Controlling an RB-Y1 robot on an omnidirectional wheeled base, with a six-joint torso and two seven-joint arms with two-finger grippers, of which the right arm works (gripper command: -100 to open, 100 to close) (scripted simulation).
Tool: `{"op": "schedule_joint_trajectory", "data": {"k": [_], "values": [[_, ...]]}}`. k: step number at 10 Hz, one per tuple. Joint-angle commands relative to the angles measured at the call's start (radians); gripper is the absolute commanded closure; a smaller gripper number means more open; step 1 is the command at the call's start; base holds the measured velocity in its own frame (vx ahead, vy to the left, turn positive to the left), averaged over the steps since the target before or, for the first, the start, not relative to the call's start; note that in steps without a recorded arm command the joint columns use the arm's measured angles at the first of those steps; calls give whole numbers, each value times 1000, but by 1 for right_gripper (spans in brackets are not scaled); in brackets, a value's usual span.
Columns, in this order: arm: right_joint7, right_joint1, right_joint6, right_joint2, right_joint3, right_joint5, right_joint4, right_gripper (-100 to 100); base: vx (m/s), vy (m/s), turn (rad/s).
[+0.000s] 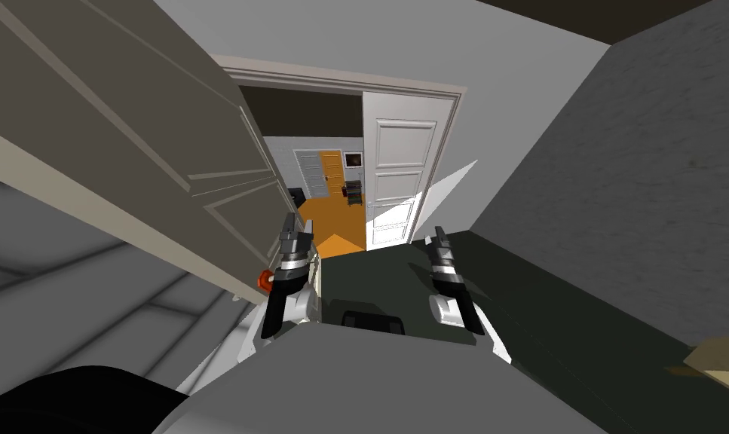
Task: Pull the door open
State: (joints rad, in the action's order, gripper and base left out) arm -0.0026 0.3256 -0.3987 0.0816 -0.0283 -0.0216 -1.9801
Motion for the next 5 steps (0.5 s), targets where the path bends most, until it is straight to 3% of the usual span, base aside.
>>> {"op": "schedule_joint_trajectory", "data": {"k": [1,3,4,5], "values": [[-12,-37,2,13,3,-6,50,-100,99,4,83],[-24,-78,-3,26,3,-11,118,-100,106,19,86],[-24,-78,-3,26,3,-11,131,-100,68,16,30],[-30,-99,-6,33,2,-14,168,-100,51,19,49]]}}
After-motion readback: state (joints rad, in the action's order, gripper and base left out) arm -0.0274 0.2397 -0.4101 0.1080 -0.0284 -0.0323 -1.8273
